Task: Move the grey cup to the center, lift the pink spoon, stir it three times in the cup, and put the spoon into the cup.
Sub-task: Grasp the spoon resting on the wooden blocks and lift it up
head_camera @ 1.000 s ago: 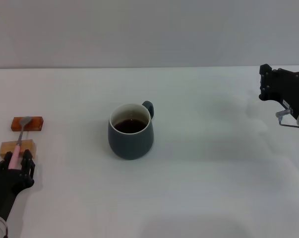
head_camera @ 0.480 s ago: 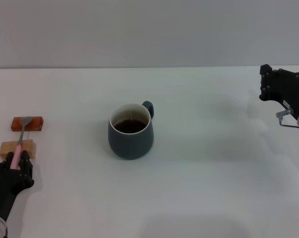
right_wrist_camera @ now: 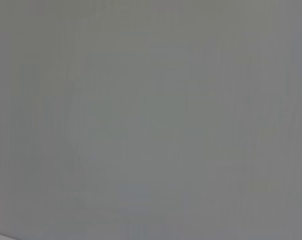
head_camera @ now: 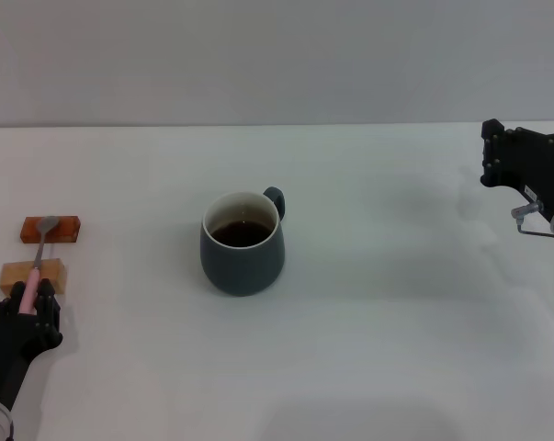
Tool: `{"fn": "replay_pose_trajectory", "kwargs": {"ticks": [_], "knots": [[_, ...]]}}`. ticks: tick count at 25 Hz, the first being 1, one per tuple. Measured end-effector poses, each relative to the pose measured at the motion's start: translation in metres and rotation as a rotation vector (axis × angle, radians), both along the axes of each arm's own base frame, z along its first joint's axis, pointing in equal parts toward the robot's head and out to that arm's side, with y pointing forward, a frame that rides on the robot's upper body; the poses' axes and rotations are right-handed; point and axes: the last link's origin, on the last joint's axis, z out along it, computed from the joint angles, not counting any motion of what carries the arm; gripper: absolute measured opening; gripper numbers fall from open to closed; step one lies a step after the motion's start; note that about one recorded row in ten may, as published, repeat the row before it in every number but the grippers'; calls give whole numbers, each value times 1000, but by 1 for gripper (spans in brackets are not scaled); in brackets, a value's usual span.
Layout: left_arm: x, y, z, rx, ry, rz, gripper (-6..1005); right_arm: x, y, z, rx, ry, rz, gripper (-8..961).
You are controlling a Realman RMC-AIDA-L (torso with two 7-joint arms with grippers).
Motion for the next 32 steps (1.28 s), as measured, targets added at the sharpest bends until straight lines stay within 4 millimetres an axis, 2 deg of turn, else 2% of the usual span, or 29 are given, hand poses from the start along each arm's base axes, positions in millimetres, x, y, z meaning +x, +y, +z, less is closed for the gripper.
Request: {"fn": "replay_pose_trajectory", "kwargs": {"ticks": [26, 32], "knots": [[-2, 0, 0, 0, -3, 9, 297, 0, 0, 0, -1, -1, 1, 10], [-1, 0, 0, 0, -4, 9, 233, 0, 0, 0, -1, -1, 1, 10]]}}
